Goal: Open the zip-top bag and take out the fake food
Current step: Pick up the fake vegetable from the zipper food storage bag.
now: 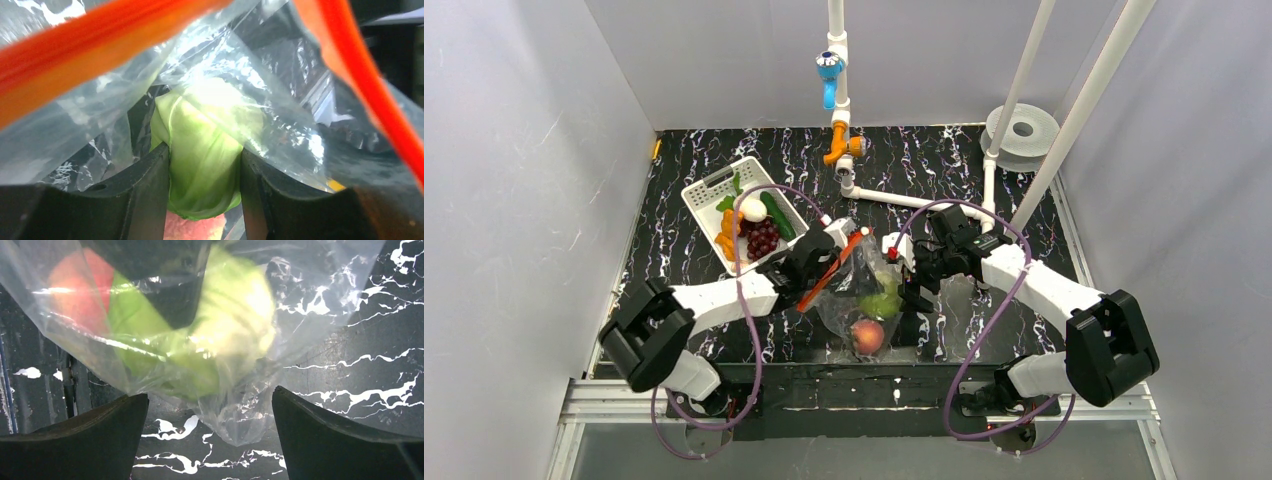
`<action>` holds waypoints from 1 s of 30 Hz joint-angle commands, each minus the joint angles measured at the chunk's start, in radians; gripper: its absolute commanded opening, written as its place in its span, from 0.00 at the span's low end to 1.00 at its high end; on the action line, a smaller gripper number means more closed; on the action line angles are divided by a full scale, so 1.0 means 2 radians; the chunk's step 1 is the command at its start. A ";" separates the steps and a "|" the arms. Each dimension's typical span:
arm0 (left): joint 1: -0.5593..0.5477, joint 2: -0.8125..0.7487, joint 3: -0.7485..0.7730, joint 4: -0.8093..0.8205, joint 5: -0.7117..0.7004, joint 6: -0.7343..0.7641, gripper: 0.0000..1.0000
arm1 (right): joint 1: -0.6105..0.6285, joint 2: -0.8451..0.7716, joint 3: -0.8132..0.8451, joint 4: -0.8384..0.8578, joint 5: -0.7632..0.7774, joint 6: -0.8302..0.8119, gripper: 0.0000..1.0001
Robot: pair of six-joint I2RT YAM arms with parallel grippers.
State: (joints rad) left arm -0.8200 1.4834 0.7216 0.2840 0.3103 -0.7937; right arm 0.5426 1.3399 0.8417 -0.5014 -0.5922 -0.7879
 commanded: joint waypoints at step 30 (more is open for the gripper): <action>0.058 -0.211 -0.052 -0.006 -0.030 0.067 0.00 | -0.052 -0.024 0.007 0.051 -0.013 0.050 0.01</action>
State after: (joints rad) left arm -0.7334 1.1439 0.6376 0.2974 0.2478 -0.6479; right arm 0.4526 1.3296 0.8406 -0.4229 -0.6250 -0.6811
